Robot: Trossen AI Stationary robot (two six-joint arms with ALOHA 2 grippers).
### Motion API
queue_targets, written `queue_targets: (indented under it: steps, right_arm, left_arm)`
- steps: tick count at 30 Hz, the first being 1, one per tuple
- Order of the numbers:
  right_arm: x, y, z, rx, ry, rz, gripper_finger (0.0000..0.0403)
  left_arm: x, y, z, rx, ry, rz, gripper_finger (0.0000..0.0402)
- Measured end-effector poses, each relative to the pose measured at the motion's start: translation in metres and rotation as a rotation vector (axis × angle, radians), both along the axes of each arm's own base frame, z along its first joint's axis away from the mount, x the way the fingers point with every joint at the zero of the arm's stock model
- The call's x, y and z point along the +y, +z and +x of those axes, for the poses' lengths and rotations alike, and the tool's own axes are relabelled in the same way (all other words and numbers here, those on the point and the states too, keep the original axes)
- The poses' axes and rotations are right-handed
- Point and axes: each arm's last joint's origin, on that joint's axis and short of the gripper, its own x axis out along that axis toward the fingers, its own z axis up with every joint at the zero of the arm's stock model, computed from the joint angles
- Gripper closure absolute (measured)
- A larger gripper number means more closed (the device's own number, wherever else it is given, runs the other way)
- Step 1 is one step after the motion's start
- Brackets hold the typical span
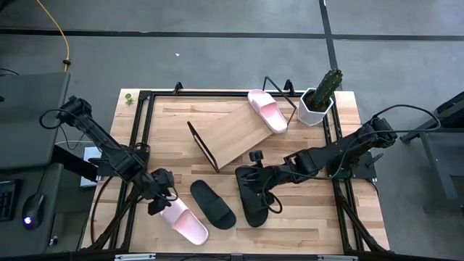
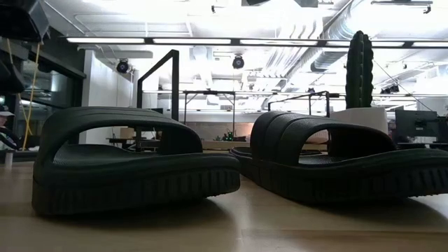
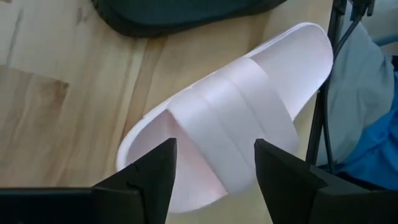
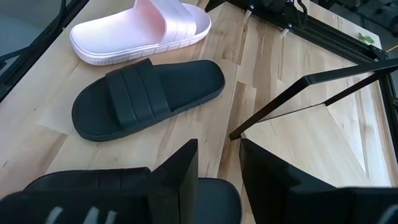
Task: Pick and place slides into the shelf
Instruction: Put the pink slide on the shelf
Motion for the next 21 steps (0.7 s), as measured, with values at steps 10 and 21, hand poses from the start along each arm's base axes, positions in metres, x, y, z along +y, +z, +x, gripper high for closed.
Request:
queue_targets:
  steps: [10, 21]
  right_arm:
    - [0.000, 0.000, 0.000, 0.001, 0.000, 0.005, 0.0295]
    - [0.000, 0.000, 0.000, -0.001, 0.003, 0.008, 0.0295]
  left_arm:
    - [-0.003, -0.007, 0.004, 0.026, 0.002, 0.018, 0.0201]
    - [0.004, -0.054, -0.008, -0.025, 0.047, -0.158, 0.0201]
